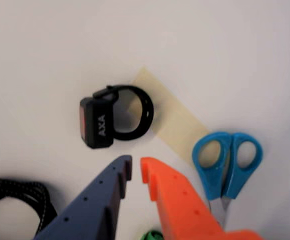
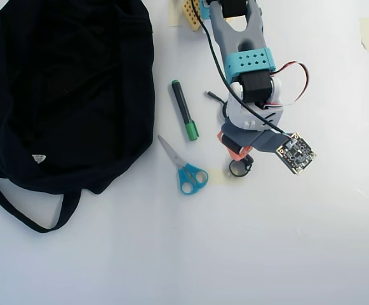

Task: Put the bike light into the black bag

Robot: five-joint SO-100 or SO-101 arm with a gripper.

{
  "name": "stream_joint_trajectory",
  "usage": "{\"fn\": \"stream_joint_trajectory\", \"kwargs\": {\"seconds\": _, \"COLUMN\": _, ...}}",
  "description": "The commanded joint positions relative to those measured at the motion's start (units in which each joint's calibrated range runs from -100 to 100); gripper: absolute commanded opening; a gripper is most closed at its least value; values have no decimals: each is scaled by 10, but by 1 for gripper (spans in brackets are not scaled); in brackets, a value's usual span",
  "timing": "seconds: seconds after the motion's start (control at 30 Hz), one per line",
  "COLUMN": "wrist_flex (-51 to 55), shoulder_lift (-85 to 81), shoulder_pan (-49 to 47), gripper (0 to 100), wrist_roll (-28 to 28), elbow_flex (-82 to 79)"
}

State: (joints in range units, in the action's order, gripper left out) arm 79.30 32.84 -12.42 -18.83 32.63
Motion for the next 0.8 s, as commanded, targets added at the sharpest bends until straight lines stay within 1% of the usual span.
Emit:
{"fn": "stream_joint_trajectory", "kwargs": {"seconds": 0.0, "wrist_flex": 3, "shoulder_lift": 4, "shoulder_pan": -8, "gripper": 2, "wrist_roll": 17, "elbow_flex": 36}}
{"fn": "stream_joint_trajectory", "kwargs": {"seconds": 0.4, "wrist_flex": -1, "shoulder_lift": 7, "shoulder_pan": -49, "gripper": 3, "wrist_roll": 84, "elbow_flex": 42}}
{"fn": "stream_joint_trajectory", "kwargs": {"seconds": 0.57, "wrist_flex": 2, "shoulder_lift": 23, "shoulder_pan": -49, "gripper": 12, "wrist_roll": 84, "elbow_flex": 43}}
{"fn": "stream_joint_trajectory", "kwargs": {"seconds": 0.77, "wrist_flex": -2, "shoulder_lift": 49, "shoulder_pan": -51, "gripper": 13, "wrist_roll": 77, "elbow_flex": 48}}
